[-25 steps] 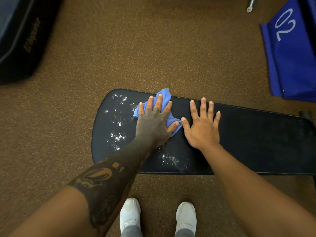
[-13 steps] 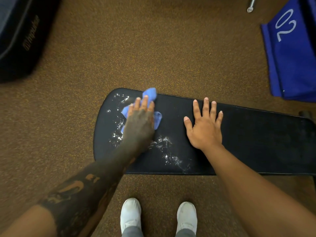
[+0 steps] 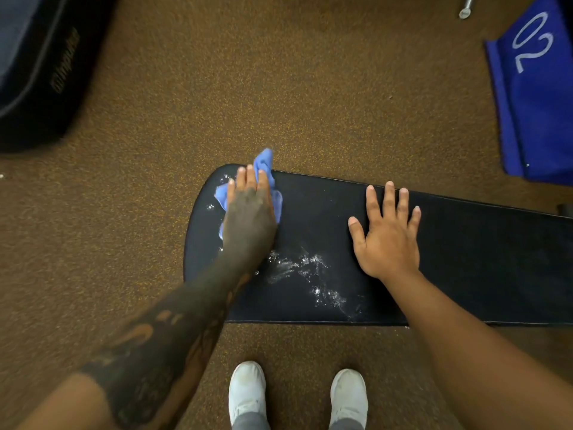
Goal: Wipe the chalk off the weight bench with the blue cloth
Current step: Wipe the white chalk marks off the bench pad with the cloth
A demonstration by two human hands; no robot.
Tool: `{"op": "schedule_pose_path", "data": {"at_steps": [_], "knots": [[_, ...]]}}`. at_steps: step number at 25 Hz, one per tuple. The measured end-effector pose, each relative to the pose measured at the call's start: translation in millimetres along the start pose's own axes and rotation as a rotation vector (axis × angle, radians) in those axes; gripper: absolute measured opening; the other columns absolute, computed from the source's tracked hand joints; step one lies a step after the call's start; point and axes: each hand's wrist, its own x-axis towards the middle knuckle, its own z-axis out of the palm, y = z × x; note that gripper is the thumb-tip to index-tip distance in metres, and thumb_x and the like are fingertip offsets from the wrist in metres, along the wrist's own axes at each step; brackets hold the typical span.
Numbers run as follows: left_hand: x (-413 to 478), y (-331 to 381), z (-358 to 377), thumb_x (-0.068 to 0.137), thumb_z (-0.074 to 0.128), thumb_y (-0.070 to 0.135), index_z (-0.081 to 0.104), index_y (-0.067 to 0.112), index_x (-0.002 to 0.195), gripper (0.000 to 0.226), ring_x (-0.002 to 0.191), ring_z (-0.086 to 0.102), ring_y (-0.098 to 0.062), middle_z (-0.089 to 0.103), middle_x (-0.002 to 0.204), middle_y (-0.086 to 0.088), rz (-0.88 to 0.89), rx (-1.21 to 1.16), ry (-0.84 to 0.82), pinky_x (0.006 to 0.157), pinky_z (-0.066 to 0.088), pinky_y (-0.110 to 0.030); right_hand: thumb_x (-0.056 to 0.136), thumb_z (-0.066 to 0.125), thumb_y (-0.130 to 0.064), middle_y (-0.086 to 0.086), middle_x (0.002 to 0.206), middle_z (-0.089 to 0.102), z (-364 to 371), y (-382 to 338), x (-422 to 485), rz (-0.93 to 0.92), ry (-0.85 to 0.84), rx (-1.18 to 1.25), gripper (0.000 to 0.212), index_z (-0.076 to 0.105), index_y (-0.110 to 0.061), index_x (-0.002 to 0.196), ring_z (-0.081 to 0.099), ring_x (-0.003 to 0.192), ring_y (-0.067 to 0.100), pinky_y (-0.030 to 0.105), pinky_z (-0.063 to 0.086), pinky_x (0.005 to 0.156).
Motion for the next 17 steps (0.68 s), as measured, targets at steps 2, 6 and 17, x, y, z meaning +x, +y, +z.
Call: {"op": "schedule_pose_path", "data": {"at_steps": [2,6,17], "knots": [[-16.4,24.0,7.8,0.095,0.017,0.03,0.041,-0.002,0.139,0.059,0.137,0.037,-0.041,0.042,0.145,-0.025,0.113,-0.026,-0.045,0.112,0.029,-0.051,0.095,0.02,-0.057,0.011,0.161,-0.002,-0.6,-0.9,-0.4,0.002,-0.002,-0.004,0.068,0.006,-0.024,0.153,-0.01,0.147,0.031,0.056,0.0,0.117],[18.1,27.8,5.2,0.096,0.019,0.031,0.033,0.005,0.145,0.057,0.143,0.026,-0.039,0.032,0.155,-0.018,0.273,0.115,-0.059,0.115,0.021,-0.049,0.095,0.02,-0.057,0.011,0.161,-0.002,-0.5,-0.5,0.0,0.001,-0.005,-0.011,0.068,0.007,-0.024,0.153,-0.009,0.147,0.031,0.056,0.001,0.117],[-8.6,-7.0,2.0,0.096,0.032,0.019,0.032,0.006,0.146,0.051,0.145,0.021,-0.038,0.025,0.158,-0.017,0.095,0.006,-0.061,0.115,0.019,-0.048,0.093,0.015,-0.059,0.012,0.161,-0.001,1.3,-0.8,0.4,0.008,0.0,-0.021,0.07,0.006,-0.023,0.153,-0.008,0.147,0.032,0.057,0.002,0.117]]}}
